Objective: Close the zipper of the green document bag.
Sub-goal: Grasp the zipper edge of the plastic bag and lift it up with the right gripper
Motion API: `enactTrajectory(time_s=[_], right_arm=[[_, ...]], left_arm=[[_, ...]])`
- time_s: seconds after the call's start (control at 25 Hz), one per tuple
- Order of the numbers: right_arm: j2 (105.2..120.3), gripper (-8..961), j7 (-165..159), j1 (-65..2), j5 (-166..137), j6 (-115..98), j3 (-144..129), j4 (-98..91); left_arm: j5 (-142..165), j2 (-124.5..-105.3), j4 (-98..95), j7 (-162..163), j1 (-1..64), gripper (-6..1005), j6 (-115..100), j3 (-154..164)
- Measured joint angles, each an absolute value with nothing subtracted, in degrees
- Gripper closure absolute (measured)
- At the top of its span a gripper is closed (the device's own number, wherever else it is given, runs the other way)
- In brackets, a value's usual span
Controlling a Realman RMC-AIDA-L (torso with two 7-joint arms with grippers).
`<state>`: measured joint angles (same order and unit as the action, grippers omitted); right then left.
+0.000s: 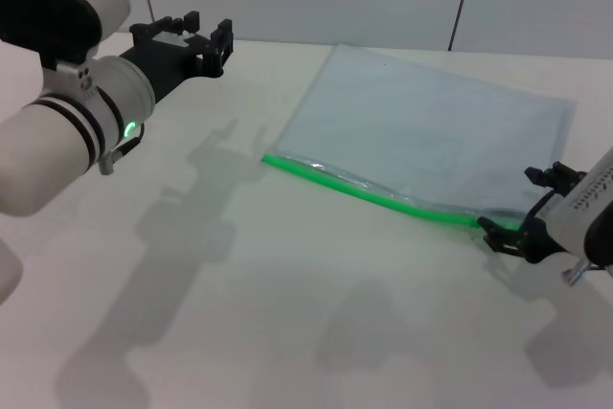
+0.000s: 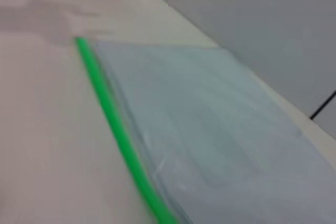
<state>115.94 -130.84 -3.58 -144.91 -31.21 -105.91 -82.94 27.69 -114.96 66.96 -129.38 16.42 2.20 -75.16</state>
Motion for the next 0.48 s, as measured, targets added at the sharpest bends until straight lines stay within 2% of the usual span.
enactTrajectory(time_s=[0.48], right_arm=[[116.05,75,-121.83,-1.43,-149.36,-32.09,-106.15,-83.34]], left_arm=[[27.69,-114.96,66.96,-129.37,16.35,585,2.2,-75.21]])
